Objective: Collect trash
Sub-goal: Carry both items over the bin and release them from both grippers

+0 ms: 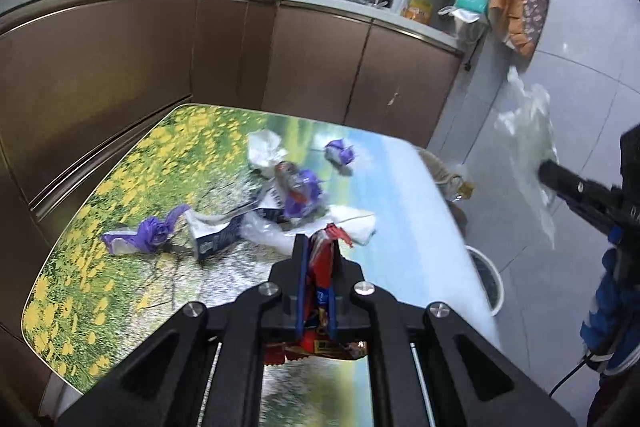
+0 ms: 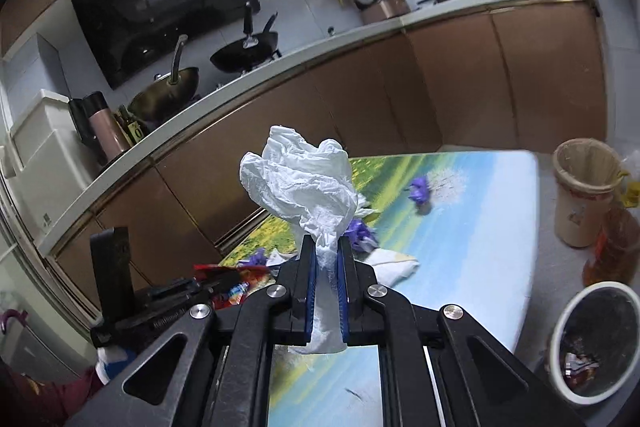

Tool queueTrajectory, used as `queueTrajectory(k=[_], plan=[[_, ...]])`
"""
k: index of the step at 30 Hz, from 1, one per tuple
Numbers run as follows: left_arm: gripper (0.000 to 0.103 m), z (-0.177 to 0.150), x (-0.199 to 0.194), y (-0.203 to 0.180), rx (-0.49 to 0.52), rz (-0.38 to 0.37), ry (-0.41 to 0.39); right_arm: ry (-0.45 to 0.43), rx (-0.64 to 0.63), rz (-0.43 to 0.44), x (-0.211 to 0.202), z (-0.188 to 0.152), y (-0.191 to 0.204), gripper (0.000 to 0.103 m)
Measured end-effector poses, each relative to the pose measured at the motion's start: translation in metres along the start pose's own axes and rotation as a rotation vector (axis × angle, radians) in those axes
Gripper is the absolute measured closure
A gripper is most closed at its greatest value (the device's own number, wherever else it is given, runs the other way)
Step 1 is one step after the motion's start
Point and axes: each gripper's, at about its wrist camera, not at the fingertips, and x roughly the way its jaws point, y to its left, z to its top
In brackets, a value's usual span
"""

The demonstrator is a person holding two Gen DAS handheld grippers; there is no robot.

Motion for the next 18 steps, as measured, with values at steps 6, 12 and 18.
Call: queueTrajectory(k=[6,12,18], plan=[[0.096,0.014,0.01,-0.043,0.039,-0.088,0.023,-0.041,0.016,-0.155,-0.044,-0.015,-0.027,0.093],[0.096,0.024,0.062,-0.125,0.153,-0.189,0.089,-0.031,0.122,-0.346,-0.062,-0.043,-0.089,0.093],[0.096,0.019,0.142,-0.223,0.278,-0.283,0.207,0.012,0.286,-0.518,-0.064,-0.078,-0.173,0.093]])
